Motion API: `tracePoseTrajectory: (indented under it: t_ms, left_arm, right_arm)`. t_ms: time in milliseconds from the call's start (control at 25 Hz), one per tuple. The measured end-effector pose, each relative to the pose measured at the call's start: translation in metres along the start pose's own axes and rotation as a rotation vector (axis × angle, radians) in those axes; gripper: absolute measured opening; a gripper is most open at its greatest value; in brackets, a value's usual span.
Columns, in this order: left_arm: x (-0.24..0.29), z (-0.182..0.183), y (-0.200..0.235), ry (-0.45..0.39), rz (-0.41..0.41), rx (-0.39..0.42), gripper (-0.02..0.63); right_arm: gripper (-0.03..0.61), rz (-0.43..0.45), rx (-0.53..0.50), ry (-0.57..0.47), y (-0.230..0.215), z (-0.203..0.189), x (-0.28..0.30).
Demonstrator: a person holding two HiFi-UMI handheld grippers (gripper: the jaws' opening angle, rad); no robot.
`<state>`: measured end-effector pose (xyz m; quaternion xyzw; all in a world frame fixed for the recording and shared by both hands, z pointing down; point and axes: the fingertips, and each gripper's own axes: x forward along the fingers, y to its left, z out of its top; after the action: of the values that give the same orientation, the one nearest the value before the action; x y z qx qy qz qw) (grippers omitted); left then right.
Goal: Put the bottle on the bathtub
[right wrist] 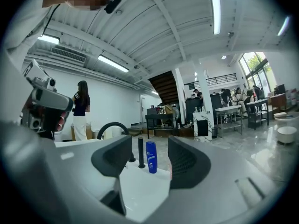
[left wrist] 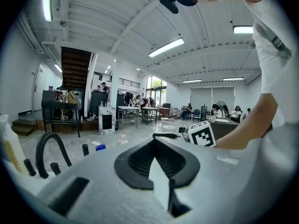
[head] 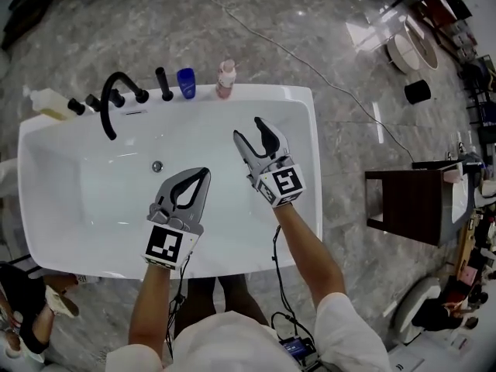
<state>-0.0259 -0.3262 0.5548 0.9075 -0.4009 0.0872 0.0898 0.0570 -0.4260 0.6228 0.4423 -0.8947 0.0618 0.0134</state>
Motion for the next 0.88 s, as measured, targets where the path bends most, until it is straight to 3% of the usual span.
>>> tracePoseTrajectory:
  t_ms: [360, 880]
  left_arm:
    - [-0.037, 0.05, -0.008, -0.022, 0.03, -0.05, 0.008]
    - [-0.115, 0.102, -0.051, -0.019, -0.008, -0.002, 0.008]
  right_arm:
    - [0.244, -0.012, 0.029, -0.065, 0.045, 0.089, -0.067]
    - [0.229, 0.018, -0.035, -0.131, 0.12, 0.213, -0.181]
